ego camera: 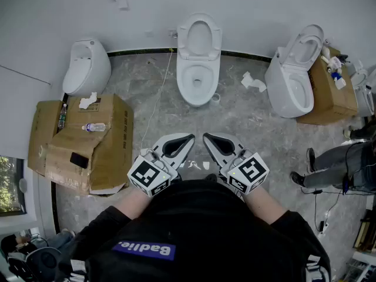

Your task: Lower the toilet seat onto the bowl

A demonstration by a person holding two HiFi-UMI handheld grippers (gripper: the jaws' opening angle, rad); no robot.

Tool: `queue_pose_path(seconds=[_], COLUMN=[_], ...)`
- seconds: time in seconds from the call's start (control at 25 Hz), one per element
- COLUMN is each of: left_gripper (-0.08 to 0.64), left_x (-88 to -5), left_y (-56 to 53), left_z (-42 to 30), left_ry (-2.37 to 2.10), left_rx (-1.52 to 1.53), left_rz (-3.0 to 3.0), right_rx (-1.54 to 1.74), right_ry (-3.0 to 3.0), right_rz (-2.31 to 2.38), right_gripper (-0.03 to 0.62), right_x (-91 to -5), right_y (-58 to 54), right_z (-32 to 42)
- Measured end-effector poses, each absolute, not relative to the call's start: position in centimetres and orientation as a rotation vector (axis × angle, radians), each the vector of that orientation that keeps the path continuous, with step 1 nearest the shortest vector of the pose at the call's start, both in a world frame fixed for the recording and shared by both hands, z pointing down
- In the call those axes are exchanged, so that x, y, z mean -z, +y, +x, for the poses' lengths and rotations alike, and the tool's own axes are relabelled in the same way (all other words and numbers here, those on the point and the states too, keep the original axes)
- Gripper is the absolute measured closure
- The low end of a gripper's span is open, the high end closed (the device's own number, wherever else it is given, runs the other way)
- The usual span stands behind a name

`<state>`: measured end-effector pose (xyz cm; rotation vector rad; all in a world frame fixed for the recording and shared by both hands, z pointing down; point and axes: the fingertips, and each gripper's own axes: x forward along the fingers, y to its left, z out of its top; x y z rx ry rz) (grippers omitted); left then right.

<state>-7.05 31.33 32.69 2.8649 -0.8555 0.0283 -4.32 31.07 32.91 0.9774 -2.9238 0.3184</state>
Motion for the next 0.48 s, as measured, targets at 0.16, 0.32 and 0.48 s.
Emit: queue_pose_path(seconds=[0.16,0.32,0.48], left_gripper=[0.543,0.543,0.543], left_x=[-32.64,-32.55,-32.76], left_y=[31.52,31.77,32.02], left_z=[-6.84,-6.69,-6.51], left_ry=[-0.856,-0.854,-0.860], left_rx=[-0.026,-0.022,-0.024], left_rz=[2.865,2.865,2.861], right_rx=[-0.319,-0.321,-0.323], right_ry=[-2.921,-2.919,-2.916], right_rz=[0.975,0.979,0.976], right_gripper=[0.566,0.566,0.566], right_x=[-33.08,-32.98,-33.21], right_y=[31.46,31.66,31.91], right_z=[-4.06,-3.92,-3.73])
